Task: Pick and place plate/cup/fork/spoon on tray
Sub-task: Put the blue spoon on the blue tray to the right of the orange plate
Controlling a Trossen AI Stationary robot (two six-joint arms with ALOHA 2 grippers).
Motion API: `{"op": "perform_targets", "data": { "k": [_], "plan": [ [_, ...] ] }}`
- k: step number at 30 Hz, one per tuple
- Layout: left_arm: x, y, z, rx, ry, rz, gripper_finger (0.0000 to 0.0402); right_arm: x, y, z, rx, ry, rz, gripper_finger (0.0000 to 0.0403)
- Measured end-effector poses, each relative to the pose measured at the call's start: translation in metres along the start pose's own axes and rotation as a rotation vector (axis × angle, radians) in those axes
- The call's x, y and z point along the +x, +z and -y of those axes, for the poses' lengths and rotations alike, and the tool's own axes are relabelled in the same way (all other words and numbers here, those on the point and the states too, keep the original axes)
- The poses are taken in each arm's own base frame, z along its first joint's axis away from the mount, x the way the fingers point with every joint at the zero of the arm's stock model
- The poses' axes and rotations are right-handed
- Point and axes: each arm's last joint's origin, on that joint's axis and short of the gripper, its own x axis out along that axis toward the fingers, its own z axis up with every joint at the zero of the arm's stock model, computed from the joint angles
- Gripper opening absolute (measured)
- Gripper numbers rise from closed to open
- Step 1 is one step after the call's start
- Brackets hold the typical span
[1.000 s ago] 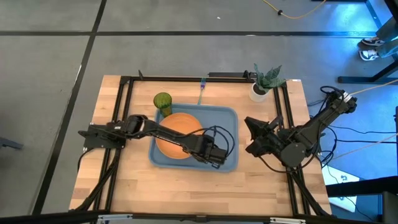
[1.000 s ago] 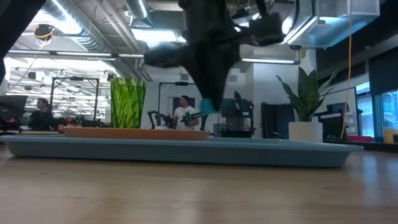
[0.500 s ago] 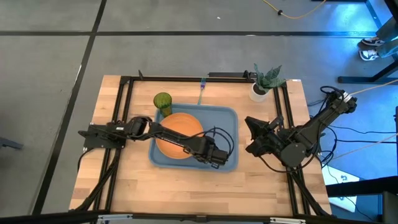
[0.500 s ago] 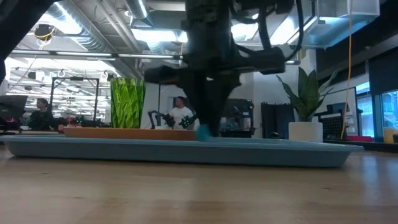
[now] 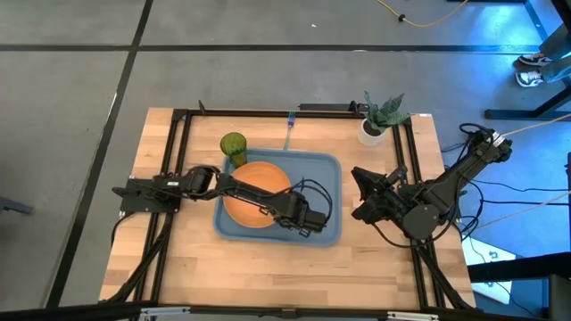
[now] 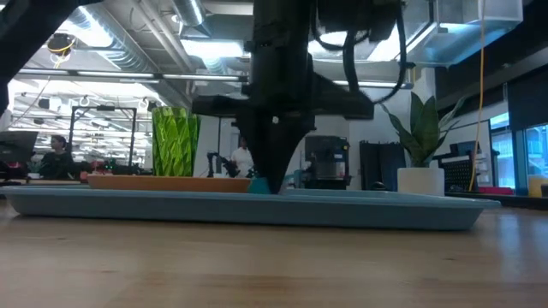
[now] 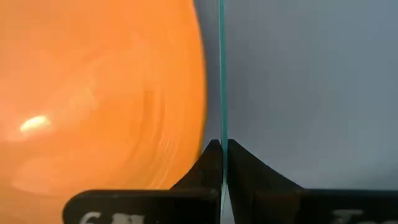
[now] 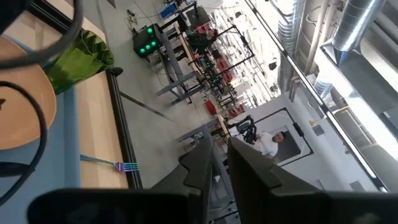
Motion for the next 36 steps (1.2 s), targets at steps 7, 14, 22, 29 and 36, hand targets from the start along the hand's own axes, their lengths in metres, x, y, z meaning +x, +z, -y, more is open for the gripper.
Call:
{"op": "perform_targets", "data": {
  "k": [7, 14, 22, 29, 36],
  "plan": [
    [0.012, -0.001, 0.002, 0.025, 0.011, -0.063, 0.0, 0.0, 0.0, 0.0, -0.002, 0.0, 0.0, 0.0058],
    [0.02, -0.001, 0.003, 0.039, 0.016, -0.091, 0.0, 0.0, 0.0, 0.0, -0.005, 0.0, 0.0, 0.0058],
    [0.021, 0.001, 0.005, 0.061, -0.001, -0.09, 0.0011, 0.0, 0.0, 0.0, -0.005, 0.0, 0.0, 0.0058],
    [0.023, 0.002, 0.01, 0.043, -0.058, -0.096, 0.0025, 0.0, 0.0, 0.0, -0.005, 0.0, 0.0, 0.0058],
    [0.021, 0.0, 0.01, 0.04, -0.056, -0.097, 0.0028, 0.0, 0.0, 0.0, -0.006, 0.0, 0.0, 0.0058]
  ]
}}
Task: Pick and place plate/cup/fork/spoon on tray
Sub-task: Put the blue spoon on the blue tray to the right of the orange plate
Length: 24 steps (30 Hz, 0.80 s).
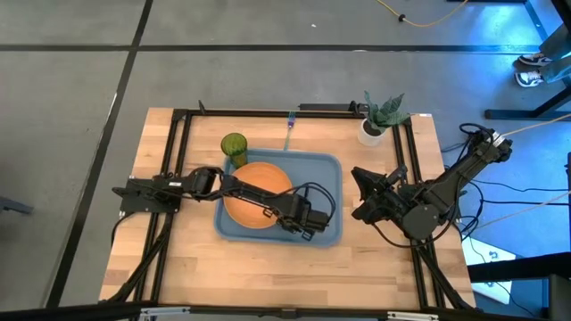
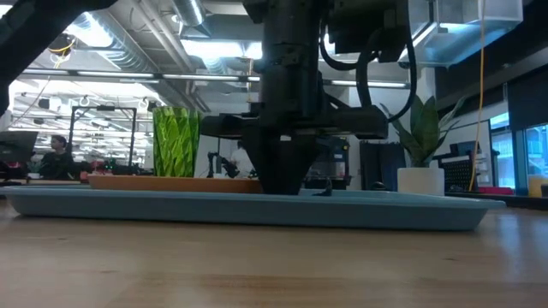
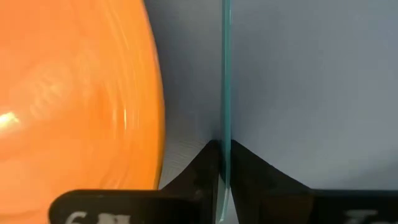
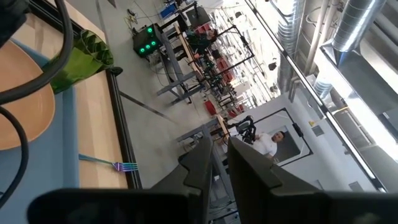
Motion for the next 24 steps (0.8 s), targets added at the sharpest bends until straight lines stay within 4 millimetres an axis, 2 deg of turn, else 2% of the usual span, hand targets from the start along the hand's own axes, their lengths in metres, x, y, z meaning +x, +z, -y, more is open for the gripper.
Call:
{"op": "perform_targets", "data": {
  "k": [18, 24],
  "plan": [
    [-0.001, -0.021, 0.004, 0.075, 0.02, 0.049, 0.0026, 0.0, 0.0, 0.0, 0.0, 0.0, 0.0, 0.0058],
    [-0.012, -0.025, 0.011, 0.167, -0.004, 0.092, 0.0029, 0.0, 0.0, 0.0, 0.0, 0.0, 0.0, 0.0058]
  ]
}}
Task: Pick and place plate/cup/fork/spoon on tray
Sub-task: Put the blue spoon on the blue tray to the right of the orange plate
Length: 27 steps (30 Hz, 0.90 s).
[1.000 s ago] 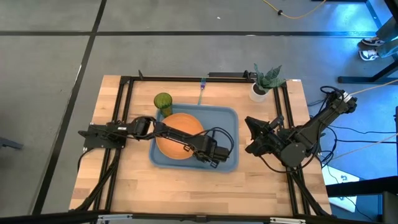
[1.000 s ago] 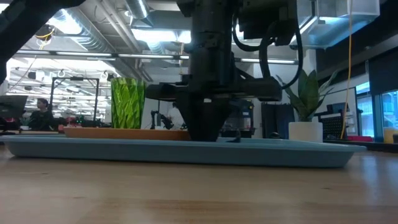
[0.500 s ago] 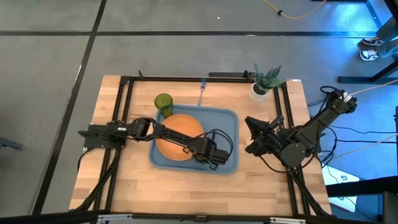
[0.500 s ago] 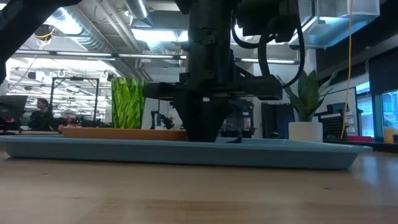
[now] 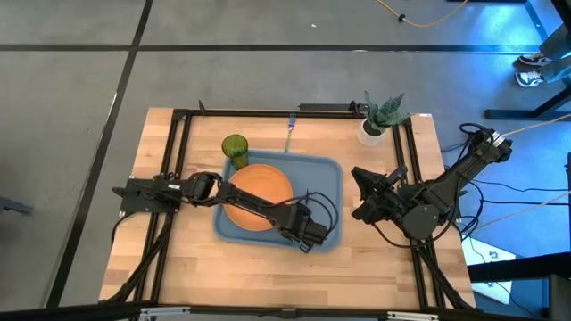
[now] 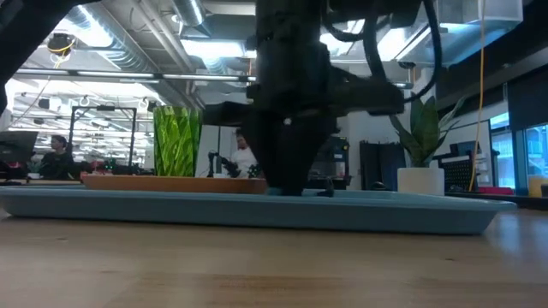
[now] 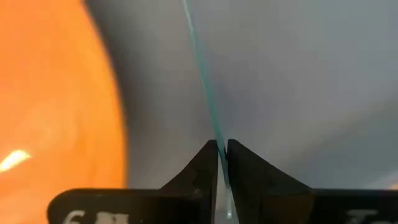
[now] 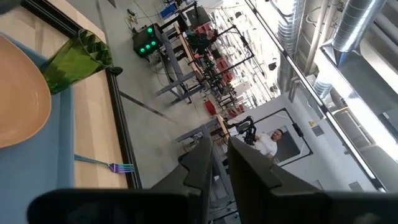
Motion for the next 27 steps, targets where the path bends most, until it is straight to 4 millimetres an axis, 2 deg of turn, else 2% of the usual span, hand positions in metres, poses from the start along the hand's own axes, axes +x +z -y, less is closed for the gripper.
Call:
{"op": "perform_targets", "data": {
  "k": [10, 17, 27],
  "plan": [
    [0.001, 0.005, 0.001, 0.009, -0.029, 0.014, 0.0026, 0.0, 0.0, 0.0, 0.0, 0.0, 0.0, 0.0058],
    [0.0, 0.008, 0.008, 0.001, -0.113, 0.007, 0.0026, 0.0, 0.0, 0.0, 0.0, 0.0, 0.0, 0.0058],
    [0.0, 0.012, 0.007, 0.044, -0.111, 0.012, 0.0024, 0.0, 0.0, 0.0, 0.0, 0.0, 0.0, 0.0058]
  ]
}}
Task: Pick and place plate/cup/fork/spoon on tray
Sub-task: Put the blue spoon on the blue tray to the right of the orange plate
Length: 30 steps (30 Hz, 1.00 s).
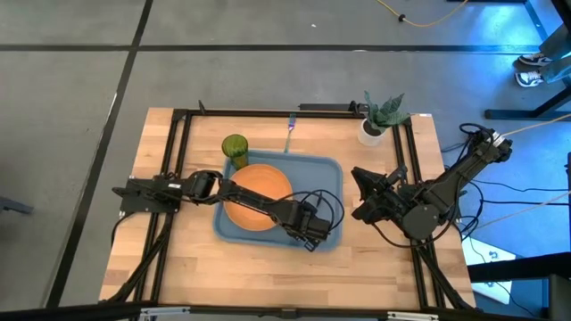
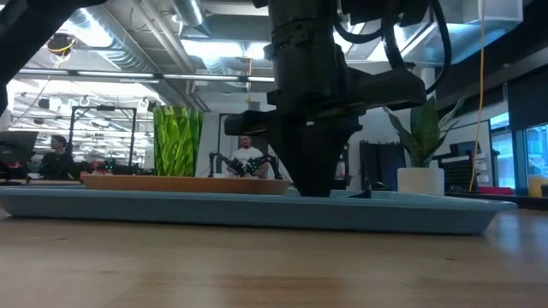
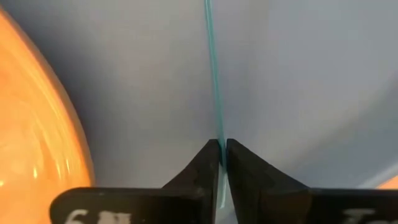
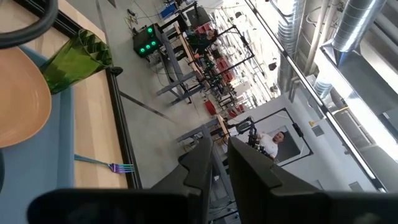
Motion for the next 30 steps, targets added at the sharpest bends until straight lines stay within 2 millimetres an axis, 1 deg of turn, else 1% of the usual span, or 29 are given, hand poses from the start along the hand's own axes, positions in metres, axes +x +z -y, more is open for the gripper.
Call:
{"op": "perform_targets", "data": {
  "k": [8, 18, 23, 28, 30],
  "plan": [
    [-0.0005, 0.0014, 0.0, 0.002, 0.012, 0.041, 0.0009, 0.0, 0.0, 0.0, 0.0, 0.0, 0.0, 0.0058],
    [-0.0008, 0.0021, 0.0026, -0.002, -0.031, 0.015, 0.0041, 0.0, 0.0, 0.0, 0.0, 0.0, 0.0, 0.0058],
    [-0.0009, 0.0016, 0.0041, 0.091, -0.043, 0.017, 0.004, 0.0, 0.0, 0.0, 0.0, 0.0, 0.0, 0.0058],
    [-0.0018, 0.0012, 0.0042, 0.098, -0.029, 0.041, 0.004, 0.0, 0.0, 0.0, 0.0, 0.0, 0.0, 0.0058],
    [-0.0081, 0.0029, 0.002, 0.112, -0.025, 0.044, 0.004, 0.0, 0.0, 0.0, 0.0, 0.0, 0.0, 0.0058]
  ]
}}
